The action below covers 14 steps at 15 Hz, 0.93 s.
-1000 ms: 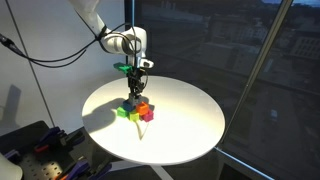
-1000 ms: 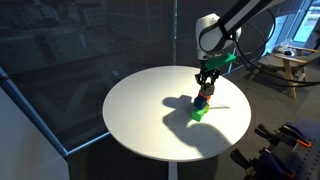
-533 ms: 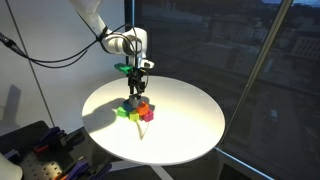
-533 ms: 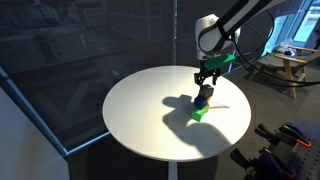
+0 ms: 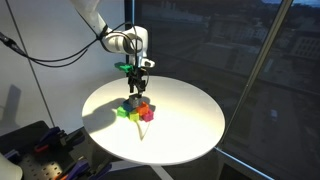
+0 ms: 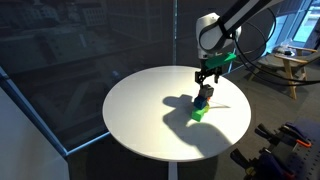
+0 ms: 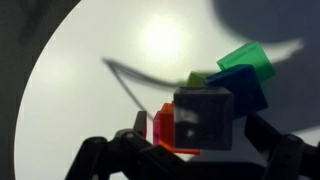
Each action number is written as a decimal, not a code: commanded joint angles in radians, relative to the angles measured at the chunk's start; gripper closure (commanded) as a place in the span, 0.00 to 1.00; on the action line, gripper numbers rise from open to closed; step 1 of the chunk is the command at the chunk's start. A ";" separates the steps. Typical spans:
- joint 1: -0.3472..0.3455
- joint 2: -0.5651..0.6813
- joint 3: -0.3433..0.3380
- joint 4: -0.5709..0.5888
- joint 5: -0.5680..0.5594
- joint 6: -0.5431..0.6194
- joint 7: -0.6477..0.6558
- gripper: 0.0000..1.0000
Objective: Pick up the gray block and stack it on top of both the blue block and the orange block
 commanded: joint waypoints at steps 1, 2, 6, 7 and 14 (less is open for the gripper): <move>-0.015 -0.103 0.008 -0.054 0.021 -0.037 -0.024 0.00; -0.021 -0.127 0.013 -0.069 0.031 -0.036 -0.038 0.00; -0.043 -0.243 0.025 -0.153 0.087 -0.011 -0.106 0.00; -0.047 -0.269 0.025 -0.169 0.100 -0.012 -0.115 0.00; -0.059 -0.400 0.025 -0.247 0.102 -0.060 -0.071 0.00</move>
